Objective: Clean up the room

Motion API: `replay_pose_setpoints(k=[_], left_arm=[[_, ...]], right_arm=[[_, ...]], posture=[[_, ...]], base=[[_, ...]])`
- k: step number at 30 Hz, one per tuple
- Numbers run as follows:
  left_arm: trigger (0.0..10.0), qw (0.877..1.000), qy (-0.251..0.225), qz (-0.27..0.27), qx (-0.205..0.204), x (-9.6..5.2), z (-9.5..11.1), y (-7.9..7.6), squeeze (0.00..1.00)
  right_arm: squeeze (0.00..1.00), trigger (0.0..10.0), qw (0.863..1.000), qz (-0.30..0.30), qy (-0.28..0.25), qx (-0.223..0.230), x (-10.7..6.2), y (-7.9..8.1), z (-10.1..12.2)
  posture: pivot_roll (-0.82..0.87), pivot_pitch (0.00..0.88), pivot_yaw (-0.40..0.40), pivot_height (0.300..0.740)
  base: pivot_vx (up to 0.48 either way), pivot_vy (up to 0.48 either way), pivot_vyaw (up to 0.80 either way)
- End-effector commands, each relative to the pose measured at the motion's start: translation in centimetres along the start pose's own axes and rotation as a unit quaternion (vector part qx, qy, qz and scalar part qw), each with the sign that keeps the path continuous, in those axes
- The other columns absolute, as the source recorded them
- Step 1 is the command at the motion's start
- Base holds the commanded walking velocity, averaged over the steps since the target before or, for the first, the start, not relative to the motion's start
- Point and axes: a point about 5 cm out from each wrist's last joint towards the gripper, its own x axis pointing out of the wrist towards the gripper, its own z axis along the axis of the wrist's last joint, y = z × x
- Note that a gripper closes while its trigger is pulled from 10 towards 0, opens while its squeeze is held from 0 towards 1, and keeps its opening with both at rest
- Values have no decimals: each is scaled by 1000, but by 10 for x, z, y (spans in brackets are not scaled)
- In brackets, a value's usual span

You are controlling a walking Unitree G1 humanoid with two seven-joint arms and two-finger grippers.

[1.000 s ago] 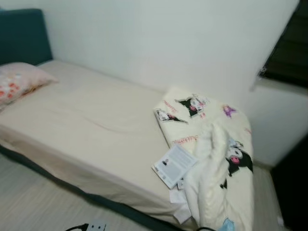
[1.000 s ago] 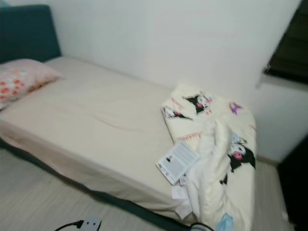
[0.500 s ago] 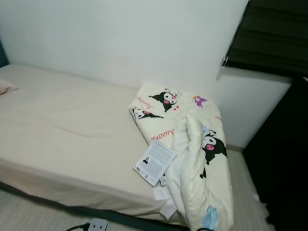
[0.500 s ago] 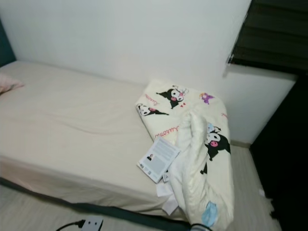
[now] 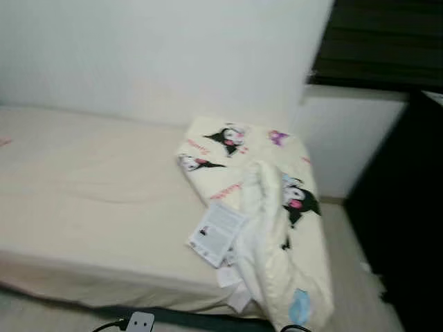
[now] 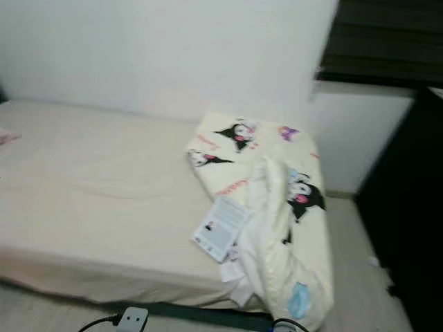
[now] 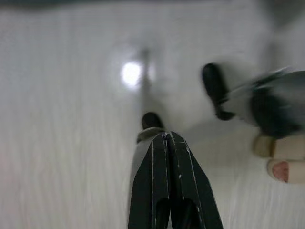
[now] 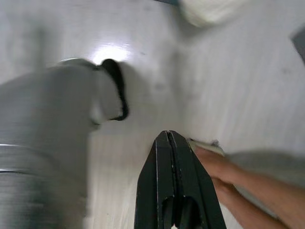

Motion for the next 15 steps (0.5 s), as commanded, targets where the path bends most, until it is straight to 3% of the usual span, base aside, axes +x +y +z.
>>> replay_pose_setpoints(k=[1, 15], left_arm=[[10000, 1000, 10, 2, 7, -1, -7, 2, 0], [10000, 1000, 10, 2, 5, -1, -6, 1, 0]], right_arm=[[0, 10000, 1000, 3, 2, 0, 0, 4, -2], [0, 10000, 1000, 1, -4, -5, 0, 2, 0]], posture=[[-16, 0, -73, 740], [-15, 0, -82, 740]], base=[[0, 0, 0], [0, 0, 0]])
